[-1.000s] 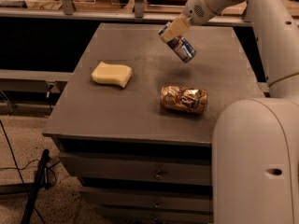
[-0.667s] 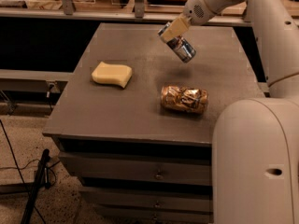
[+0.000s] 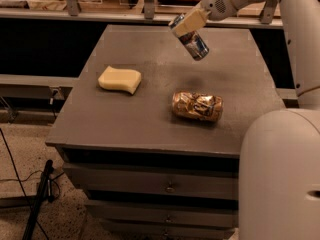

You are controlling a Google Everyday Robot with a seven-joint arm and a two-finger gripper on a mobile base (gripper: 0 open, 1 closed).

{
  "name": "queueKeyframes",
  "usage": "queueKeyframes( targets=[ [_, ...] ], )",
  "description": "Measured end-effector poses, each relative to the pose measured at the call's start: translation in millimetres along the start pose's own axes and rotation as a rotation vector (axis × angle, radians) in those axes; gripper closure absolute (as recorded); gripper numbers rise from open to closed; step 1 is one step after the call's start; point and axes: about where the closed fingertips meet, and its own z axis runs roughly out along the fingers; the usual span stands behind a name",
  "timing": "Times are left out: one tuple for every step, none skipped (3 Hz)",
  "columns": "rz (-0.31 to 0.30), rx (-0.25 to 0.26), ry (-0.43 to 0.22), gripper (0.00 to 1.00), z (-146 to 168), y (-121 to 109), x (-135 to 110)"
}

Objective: Place redbull can upright

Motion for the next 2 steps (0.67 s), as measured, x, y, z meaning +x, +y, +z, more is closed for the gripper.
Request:
queueKeyframes(
  targets=[
    [-0.013, 0.001, -0.083, 1.00, -22.2, 6.7, -11.7],
    [-0.013, 0.001, -0.083, 1.00, -22.1, 6.7, -11.7]
  ],
)
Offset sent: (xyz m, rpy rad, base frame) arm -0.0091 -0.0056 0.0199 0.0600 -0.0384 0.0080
